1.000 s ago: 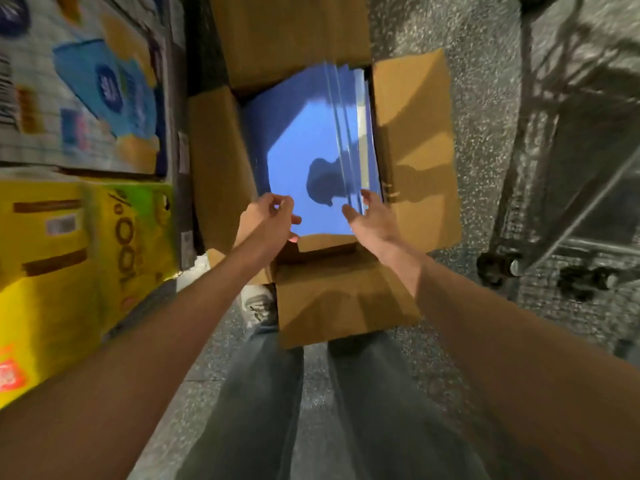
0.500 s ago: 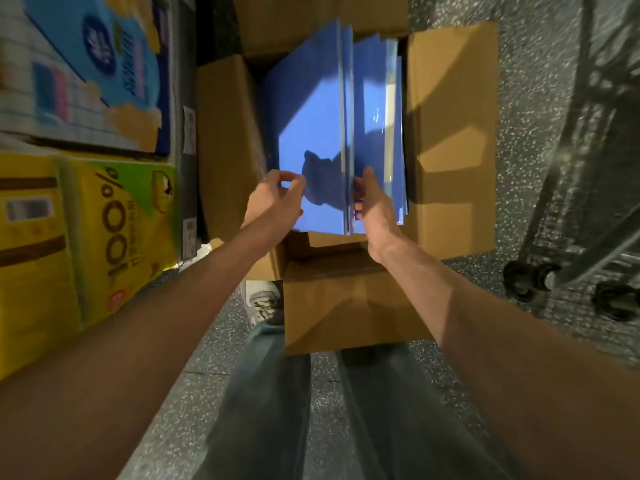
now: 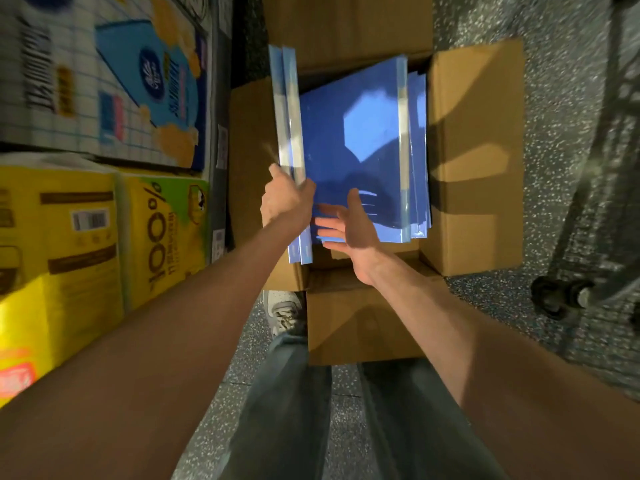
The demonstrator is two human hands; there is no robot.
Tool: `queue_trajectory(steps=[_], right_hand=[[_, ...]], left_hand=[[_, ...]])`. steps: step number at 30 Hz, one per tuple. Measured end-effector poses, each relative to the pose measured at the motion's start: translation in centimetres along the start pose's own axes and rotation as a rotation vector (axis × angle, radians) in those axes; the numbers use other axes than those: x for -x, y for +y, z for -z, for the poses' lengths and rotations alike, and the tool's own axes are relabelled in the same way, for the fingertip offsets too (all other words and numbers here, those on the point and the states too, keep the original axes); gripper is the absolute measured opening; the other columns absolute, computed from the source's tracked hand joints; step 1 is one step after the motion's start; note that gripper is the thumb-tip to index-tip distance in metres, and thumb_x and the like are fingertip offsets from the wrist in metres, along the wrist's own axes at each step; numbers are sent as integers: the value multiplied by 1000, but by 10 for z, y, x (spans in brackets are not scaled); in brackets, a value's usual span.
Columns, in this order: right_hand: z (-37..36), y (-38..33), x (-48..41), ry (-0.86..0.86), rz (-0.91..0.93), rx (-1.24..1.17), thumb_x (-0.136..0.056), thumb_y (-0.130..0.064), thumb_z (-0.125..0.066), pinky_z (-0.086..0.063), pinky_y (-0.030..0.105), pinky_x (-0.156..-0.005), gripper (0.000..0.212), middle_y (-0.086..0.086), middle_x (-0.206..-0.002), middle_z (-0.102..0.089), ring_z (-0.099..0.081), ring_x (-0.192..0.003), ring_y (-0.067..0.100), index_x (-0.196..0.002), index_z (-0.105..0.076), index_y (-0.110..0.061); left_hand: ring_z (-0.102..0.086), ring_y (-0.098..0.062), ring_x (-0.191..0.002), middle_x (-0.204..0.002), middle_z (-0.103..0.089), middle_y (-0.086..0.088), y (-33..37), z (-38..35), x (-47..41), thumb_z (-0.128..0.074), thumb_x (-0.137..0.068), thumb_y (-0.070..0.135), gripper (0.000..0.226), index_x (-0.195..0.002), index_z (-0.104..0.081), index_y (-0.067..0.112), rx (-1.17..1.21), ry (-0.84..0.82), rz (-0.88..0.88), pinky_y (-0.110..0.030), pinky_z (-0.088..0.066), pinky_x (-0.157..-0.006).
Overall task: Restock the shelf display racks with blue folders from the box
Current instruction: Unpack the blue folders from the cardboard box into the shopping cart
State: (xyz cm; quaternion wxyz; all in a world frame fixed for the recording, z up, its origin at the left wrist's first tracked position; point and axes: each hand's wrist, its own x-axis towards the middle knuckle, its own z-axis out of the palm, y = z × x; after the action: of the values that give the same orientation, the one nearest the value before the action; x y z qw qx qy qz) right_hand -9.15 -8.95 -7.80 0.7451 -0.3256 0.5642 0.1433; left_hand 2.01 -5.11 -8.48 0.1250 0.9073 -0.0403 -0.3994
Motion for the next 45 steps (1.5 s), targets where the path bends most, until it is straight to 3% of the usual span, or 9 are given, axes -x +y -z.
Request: queue_trajectory(steps=[9,13,17,25,29,34,39,42,45], right_hand=[[25,-13,64,87,-18,79,-104,-56,-12,-43,38,-94,71,14,-137,-59,-56,-122,31,-141,-52,-11],[34,-32,118,109,10,119,-104,-57,-17,-47,36,-88,67,12,-129,-65,-61,-103,25,-134,-57,-12],[38,-62,202,73,104,196,-104,-57,-24,-49,38,-88,62,9,-125,-66,-62,-107,25,-131,-59,-14],[48,-115,337,223,209,356,-104,-45,-43,-44,36,-85,37,7,-108,-59,-54,-95,23,-116,-59,-13],[62,-116,392,316,213,441,-96,-59,-43,-35,33,-71,53,6,-86,-53,-48,-72,21,-101,-63,-10],[80,-102,460,281,218,202,-101,-58,-38,-43,20,-54,57,-2,-59,-62,-62,-52,8,-81,-60,-9],[95,-74,498,271,346,-25,-60,-83,-70,-53,45,-94,77,4,-101,-77,-71,-101,27,-108,-75,-24],[82,-71,553,386,404,-69,-82,-57,-71,-54,38,-75,45,5,-71,-70,-66,-74,23,-86,-73,-13],[78,-57,594,508,479,-55,-93,-45,-63,-34,26,-55,40,6,-59,-52,-45,-55,16,-69,-57,-13]], left_hand=[[-52,-23,-72,-91,-50,-2,7,49,60,-51,-101,39,33,-117,-40,13,-139,65,-95,-36,-42,-68],[-63,-33,-83,-91,-57,-6,22,86,118,-50,-101,41,32,-108,-35,13,-236,18,-190,-36,-45,-67],[-65,-36,-91,-103,-65,-12,52,141,198,-51,-100,41,48,-129,-43,3,-258,19,-268,-35,-43,-66],[-66,-37,-102,-110,-70,-18,116,239,333,-62,-95,41,45,-120,-55,4,29,39,-387,-41,-52,-81],[-67,-31,-100,-107,-72,-14,135,284,384,-58,-84,55,57,-114,-64,6,210,3,-460,-37,-53,-84],[-65,-10,-73,-81,-71,4,141,320,436,-65,-91,44,30,-91,-67,14,407,-25,-565,-27,-48,-64],[-60,-14,-56,-68,-68,-14,127,344,492,-63,-91,45,47,-76,-61,0,491,-56,-685,-27,-47,-56],[-52,-10,-43,-54,-57,-2,117,350,515,-59,-100,35,40,-69,-54,11,499,-53,-687,-23,-41,-48],[-46,-1,-35,-38,-48,8,102,354,541,-55,-103,30,40,-69,-52,10,520,-75,-718,-20,-38,-45]])
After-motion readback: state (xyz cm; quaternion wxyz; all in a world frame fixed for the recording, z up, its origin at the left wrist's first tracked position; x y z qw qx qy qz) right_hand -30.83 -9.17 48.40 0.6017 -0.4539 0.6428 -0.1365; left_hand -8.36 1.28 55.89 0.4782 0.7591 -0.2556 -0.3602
